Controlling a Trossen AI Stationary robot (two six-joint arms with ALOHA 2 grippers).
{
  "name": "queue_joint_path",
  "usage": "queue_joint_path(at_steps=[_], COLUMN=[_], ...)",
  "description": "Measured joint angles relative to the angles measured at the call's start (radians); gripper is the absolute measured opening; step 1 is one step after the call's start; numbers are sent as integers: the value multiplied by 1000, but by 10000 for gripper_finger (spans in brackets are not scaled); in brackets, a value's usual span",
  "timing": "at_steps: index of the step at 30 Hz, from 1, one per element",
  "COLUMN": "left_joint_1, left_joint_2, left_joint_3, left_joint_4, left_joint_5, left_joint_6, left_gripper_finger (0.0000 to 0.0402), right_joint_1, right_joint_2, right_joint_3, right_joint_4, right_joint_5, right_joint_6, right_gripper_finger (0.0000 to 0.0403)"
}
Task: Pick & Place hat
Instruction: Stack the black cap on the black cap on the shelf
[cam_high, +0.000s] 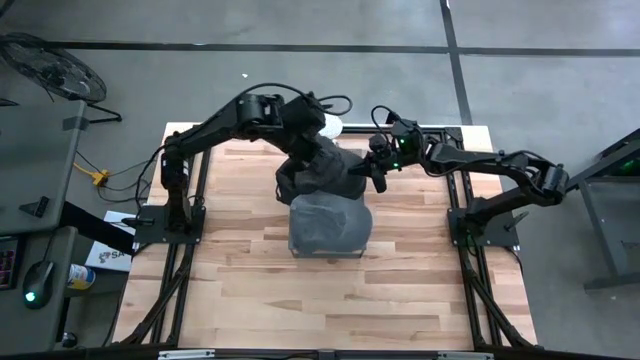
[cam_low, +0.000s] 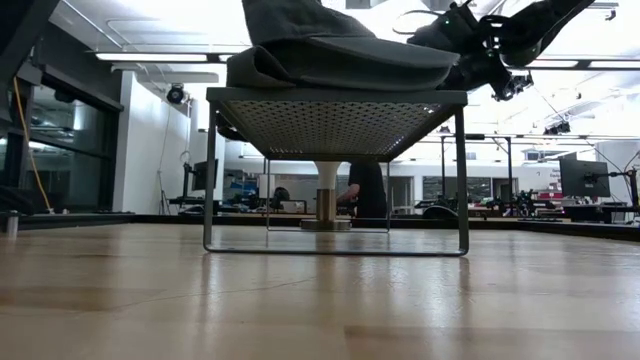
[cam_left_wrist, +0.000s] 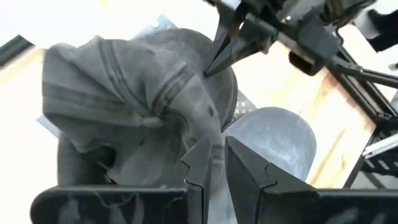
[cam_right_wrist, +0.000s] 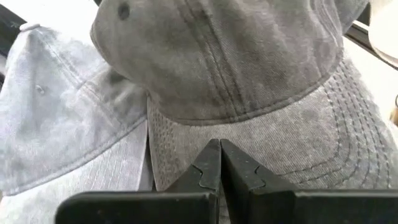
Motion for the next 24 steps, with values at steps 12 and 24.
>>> queue_joint_path(at_steps=[12, 24], left_joint_1=[0, 0], left_joint_2=[-66, -93], left_joint_3=[-14, -14], left_joint_4=[-2, -10], left_joint_5=[-106, -195], left_joint_6=[36, 63], left_gripper_finger=[46, 46], right_joint_1=[-9, -23], right_joint_2=[0, -56], right_joint_3=[-3, -5], right_joint_4=[17, 24], right_joint_5=[0, 10], right_joint_6=[5, 16], right_gripper_finger=[0, 0])
